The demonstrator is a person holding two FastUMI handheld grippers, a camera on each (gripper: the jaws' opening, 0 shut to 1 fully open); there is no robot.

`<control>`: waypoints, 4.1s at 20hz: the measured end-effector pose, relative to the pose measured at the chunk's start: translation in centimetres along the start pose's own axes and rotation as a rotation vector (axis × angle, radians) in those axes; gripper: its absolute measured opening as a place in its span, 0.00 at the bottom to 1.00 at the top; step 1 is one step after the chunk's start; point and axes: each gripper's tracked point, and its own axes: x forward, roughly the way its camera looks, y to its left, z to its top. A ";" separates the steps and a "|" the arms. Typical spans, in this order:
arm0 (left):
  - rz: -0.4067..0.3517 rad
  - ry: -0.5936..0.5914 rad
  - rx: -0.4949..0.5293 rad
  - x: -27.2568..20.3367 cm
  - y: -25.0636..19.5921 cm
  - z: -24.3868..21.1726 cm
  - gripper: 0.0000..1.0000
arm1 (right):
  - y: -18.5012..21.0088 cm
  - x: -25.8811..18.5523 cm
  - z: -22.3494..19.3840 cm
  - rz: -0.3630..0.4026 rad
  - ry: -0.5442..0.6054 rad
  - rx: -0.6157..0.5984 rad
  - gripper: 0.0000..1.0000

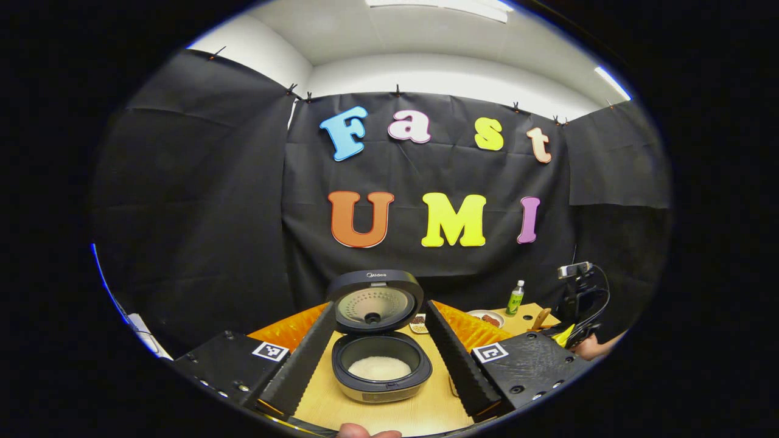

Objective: Close the left gripper, press the button to open the rice cooker; take a wooden spoon from the chopstick holder with the right hand, scoop a spoonful of rice and pour it into the rice cooker, then put the wooden spoon back into the chopstick holder.

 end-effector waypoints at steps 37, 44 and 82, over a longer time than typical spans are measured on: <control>0.084 0.134 -0.058 -4.1 1.0 -2.9 0.95 | 3.1 2.0 -4.9 0.228 0.167 0.837 0.08; 0.042 0.125 -0.059 -3.2 -1.6 -2.3 0.95 | -2.5 -0.9 -1.5 0.235 0.080 0.982 0.08; 0.290 0.098 -0.137 -12.2 8.2 -3.0 0.95 | 30.2 -3.3 12.4 0.497 -0.139 0.001 0.08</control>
